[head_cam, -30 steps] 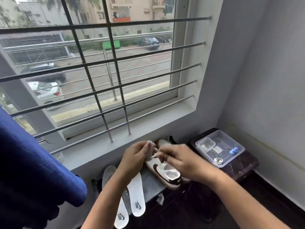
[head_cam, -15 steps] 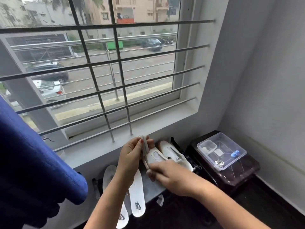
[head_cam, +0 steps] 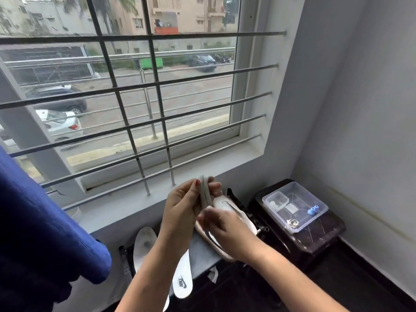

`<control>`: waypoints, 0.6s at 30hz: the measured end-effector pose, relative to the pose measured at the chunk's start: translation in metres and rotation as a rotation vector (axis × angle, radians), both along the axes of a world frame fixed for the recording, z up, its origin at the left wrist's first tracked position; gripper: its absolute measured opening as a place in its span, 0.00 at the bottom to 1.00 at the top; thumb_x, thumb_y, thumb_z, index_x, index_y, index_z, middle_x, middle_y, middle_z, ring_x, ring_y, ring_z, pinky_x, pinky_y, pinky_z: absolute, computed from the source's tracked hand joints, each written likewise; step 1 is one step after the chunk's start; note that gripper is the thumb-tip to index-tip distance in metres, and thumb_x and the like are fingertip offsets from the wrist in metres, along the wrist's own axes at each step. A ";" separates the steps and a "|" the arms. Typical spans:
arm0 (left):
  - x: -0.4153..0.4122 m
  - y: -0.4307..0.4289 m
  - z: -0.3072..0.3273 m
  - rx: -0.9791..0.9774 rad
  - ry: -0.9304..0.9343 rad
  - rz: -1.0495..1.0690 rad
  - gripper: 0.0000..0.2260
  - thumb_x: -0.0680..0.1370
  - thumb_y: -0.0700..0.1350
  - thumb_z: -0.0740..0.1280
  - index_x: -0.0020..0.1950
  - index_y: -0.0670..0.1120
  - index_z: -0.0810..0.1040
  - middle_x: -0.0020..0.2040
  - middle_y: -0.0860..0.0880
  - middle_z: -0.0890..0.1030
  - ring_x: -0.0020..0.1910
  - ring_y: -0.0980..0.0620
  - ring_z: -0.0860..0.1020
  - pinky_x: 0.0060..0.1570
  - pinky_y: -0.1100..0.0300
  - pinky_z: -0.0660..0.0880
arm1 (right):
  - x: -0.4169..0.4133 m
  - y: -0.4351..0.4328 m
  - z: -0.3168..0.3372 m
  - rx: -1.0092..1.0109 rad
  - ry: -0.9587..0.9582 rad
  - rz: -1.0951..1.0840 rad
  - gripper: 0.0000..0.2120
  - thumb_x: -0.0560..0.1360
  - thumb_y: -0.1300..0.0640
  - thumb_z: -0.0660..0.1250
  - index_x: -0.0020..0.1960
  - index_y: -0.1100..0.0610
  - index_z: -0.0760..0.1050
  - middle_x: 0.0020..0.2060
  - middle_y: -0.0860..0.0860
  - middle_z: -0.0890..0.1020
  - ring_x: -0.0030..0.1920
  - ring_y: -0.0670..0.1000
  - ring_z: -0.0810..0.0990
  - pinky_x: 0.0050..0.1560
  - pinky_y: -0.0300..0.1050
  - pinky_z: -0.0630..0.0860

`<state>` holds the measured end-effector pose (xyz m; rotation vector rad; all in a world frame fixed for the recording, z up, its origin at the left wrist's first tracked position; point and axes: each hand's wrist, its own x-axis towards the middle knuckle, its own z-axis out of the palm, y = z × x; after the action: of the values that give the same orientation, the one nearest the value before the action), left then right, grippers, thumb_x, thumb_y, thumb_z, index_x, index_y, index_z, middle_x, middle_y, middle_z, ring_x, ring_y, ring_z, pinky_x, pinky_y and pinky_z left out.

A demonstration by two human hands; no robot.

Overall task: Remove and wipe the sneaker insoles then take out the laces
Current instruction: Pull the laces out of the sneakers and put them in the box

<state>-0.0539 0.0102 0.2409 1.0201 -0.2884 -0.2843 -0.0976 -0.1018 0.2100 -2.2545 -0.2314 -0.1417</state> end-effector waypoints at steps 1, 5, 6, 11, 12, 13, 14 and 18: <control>0.003 0.000 -0.005 0.031 -0.012 0.054 0.10 0.76 0.41 0.61 0.50 0.38 0.79 0.39 0.45 0.85 0.39 0.50 0.83 0.41 0.62 0.80 | -0.004 0.003 -0.001 -0.108 0.023 0.044 0.11 0.77 0.48 0.59 0.36 0.48 0.69 0.30 0.42 0.75 0.33 0.41 0.72 0.33 0.36 0.65; 0.016 0.014 -0.027 0.510 -0.292 0.243 0.08 0.78 0.46 0.62 0.45 0.46 0.80 0.40 0.50 0.85 0.43 0.46 0.83 0.48 0.51 0.80 | -0.004 -0.007 0.021 -0.155 -0.020 0.135 0.12 0.79 0.50 0.59 0.37 0.48 0.67 0.30 0.43 0.72 0.33 0.41 0.71 0.36 0.41 0.68; 0.016 0.016 -0.028 0.598 -0.345 0.193 0.10 0.76 0.50 0.63 0.43 0.46 0.81 0.39 0.48 0.85 0.42 0.45 0.82 0.48 0.47 0.79 | -0.001 -0.013 0.028 -0.127 -0.050 0.128 0.11 0.78 0.50 0.59 0.37 0.49 0.69 0.31 0.44 0.74 0.34 0.41 0.73 0.38 0.43 0.71; -0.004 0.004 -0.013 0.344 -0.133 -0.067 0.14 0.75 0.49 0.62 0.45 0.39 0.80 0.33 0.44 0.82 0.33 0.50 0.80 0.38 0.58 0.77 | 0.020 -0.042 0.051 0.053 -0.124 0.029 0.10 0.77 0.53 0.64 0.38 0.52 0.77 0.31 0.46 0.79 0.34 0.44 0.77 0.38 0.45 0.75; -0.006 0.001 -0.009 0.263 -0.075 -0.090 0.15 0.74 0.48 0.61 0.45 0.38 0.80 0.32 0.45 0.82 0.32 0.52 0.79 0.37 0.60 0.76 | 0.021 -0.043 0.052 0.176 -0.121 0.004 0.09 0.77 0.54 0.65 0.39 0.54 0.78 0.31 0.46 0.79 0.34 0.42 0.76 0.37 0.40 0.73; -0.007 0.001 -0.006 0.192 -0.021 -0.113 0.15 0.74 0.48 0.61 0.45 0.37 0.79 0.31 0.45 0.81 0.30 0.53 0.78 0.35 0.62 0.76 | 0.022 -0.043 0.051 0.318 -0.097 -0.028 0.08 0.76 0.55 0.66 0.39 0.55 0.79 0.31 0.45 0.79 0.33 0.42 0.76 0.37 0.38 0.71; -0.008 0.000 -0.005 0.129 0.029 -0.139 0.14 0.73 0.47 0.61 0.45 0.36 0.79 0.30 0.45 0.80 0.29 0.53 0.78 0.33 0.64 0.77 | 0.022 -0.041 0.048 0.466 -0.051 -0.053 0.07 0.75 0.55 0.67 0.40 0.57 0.79 0.31 0.46 0.79 0.32 0.43 0.75 0.36 0.38 0.71; -0.012 -0.001 -0.001 -0.047 0.181 -0.166 0.15 0.74 0.45 0.61 0.40 0.35 0.80 0.29 0.44 0.78 0.25 0.54 0.76 0.29 0.65 0.76 | 0.018 -0.022 0.032 0.849 0.190 -0.096 0.07 0.69 0.50 0.70 0.39 0.54 0.78 0.27 0.46 0.76 0.27 0.45 0.73 0.31 0.42 0.69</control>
<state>-0.0662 0.0088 0.2396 0.9190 -0.2146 -0.5145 -0.0795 -0.1234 0.2423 -1.4196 0.0441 -0.0568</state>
